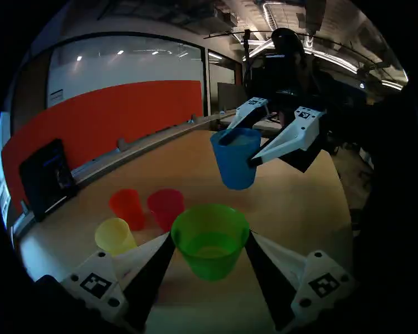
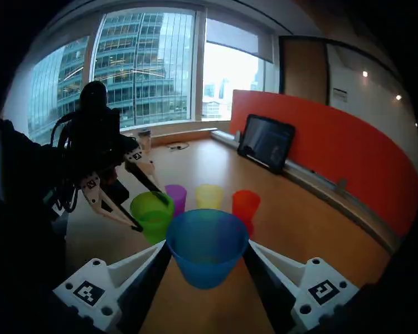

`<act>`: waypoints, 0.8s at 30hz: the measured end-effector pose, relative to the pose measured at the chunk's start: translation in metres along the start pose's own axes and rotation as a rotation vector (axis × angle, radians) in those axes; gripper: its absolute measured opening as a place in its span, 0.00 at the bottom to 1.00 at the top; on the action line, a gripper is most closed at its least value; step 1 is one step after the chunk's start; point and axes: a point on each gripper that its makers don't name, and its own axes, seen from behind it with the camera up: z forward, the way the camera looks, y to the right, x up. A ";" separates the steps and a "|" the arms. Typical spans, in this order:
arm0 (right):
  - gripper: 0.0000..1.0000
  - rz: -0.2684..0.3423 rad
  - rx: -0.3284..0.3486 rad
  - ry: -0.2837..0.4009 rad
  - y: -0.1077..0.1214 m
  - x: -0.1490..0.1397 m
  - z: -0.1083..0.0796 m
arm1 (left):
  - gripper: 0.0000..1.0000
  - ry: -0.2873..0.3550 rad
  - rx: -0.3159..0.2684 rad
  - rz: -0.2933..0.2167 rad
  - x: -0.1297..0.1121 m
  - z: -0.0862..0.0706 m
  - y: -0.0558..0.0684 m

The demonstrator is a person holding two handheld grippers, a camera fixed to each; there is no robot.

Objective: Pour water

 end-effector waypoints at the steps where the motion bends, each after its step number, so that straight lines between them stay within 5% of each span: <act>1: 0.91 -0.001 0.002 -0.007 0.000 -0.003 0.002 | 0.87 -0.005 -0.001 0.000 -0.002 0.001 0.000; 24: 0.91 -0.019 0.038 -0.118 -0.005 -0.064 0.032 | 0.87 -0.090 -0.022 0.019 -0.038 0.020 0.006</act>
